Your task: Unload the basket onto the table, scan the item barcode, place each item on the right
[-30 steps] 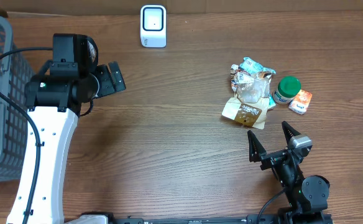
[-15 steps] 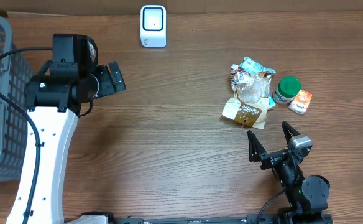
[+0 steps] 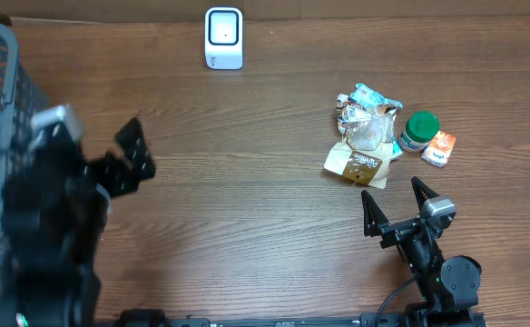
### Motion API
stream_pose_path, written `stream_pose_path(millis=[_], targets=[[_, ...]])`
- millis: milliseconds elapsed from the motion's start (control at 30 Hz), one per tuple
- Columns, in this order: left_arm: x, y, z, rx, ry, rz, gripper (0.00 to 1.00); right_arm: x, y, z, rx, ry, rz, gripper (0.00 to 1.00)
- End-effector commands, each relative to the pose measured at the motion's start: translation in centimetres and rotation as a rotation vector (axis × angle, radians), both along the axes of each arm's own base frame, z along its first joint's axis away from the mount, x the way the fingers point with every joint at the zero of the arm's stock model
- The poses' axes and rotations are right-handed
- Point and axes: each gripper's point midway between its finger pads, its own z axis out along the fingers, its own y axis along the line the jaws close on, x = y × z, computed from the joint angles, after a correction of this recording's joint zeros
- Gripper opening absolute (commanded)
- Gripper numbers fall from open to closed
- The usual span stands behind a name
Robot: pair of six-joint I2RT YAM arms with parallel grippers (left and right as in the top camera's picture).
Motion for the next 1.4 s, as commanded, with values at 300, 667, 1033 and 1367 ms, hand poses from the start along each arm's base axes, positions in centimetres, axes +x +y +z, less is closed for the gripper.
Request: stream_pose_path(millis=[300, 667, 1033, 1367], targets=[[-3.1, 1.2, -6.5, 0.235, -0.367, 0.017, 0.99, 0.0, 0.0, -0.1, 0.003, -0.006, -0.001, 1.00], [-3.1, 0.0, -12.8, 0.481, -0.379, -0.088, 0.99, 0.0, 0.0, -0.1, 0.003, -0.007, -0.001, 1.00], [-2.5, -1.8, -18.5, 0.610, -0.316, -0.238, 0.99, 0.0, 0.0, -0.1, 0.003, -0.006, -0.001, 1.00], [-2.5, -3.1, -19.6, 0.546, -0.312, -0.307, 1.00, 0.0, 0.0, -0.1, 0.003, -0.007, -0.001, 1.00]])
